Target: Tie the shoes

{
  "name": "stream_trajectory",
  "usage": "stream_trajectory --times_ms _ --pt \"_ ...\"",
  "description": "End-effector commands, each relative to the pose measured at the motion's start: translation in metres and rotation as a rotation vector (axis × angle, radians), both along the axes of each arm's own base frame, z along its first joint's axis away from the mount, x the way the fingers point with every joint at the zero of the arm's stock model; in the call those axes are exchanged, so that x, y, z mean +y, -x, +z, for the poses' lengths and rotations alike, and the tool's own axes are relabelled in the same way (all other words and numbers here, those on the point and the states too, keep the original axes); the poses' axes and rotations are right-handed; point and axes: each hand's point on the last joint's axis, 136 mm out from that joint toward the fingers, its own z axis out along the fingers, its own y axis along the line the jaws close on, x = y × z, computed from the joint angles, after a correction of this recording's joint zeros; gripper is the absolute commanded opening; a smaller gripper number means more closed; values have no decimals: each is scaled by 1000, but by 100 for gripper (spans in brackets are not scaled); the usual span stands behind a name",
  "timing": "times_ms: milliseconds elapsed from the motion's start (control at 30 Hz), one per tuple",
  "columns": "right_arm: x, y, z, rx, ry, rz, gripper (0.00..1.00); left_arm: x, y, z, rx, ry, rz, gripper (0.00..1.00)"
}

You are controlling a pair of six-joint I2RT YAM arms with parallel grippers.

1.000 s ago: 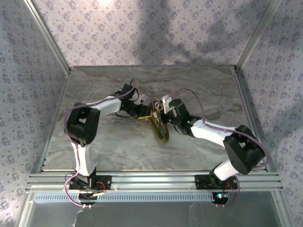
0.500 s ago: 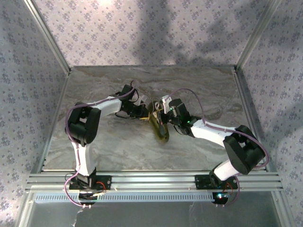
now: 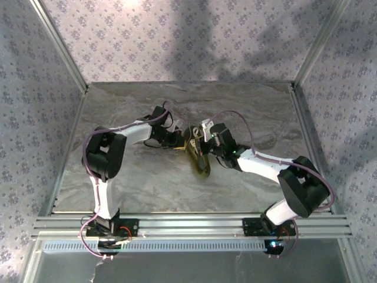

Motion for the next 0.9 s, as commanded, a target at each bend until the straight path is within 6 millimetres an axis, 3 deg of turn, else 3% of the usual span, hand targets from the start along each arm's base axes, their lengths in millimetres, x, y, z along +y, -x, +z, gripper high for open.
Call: stream_trajectory --times_ms 0,100,267,567,767,867 --pt "1 -1 7 -18 7 -5 0 6 -2 16 -83 -17 -1 18" --pt "0 -1 6 -17 10 -4 0 4 1 14 -72 -1 -15 42" --pt "0 -1 7 -18 9 -5 0 -4 4 8 -44 17 -34 50" --pt "-1 -1 6 -16 11 -7 0 -13 10 -6 -16 8 -60 42" --pt "-1 -1 5 -15 9 -9 0 -12 10 -6 -19 -3 -56 20" --pt "-1 -1 5 -15 10 -8 0 -10 9 -2 -31 -8 -56 18"
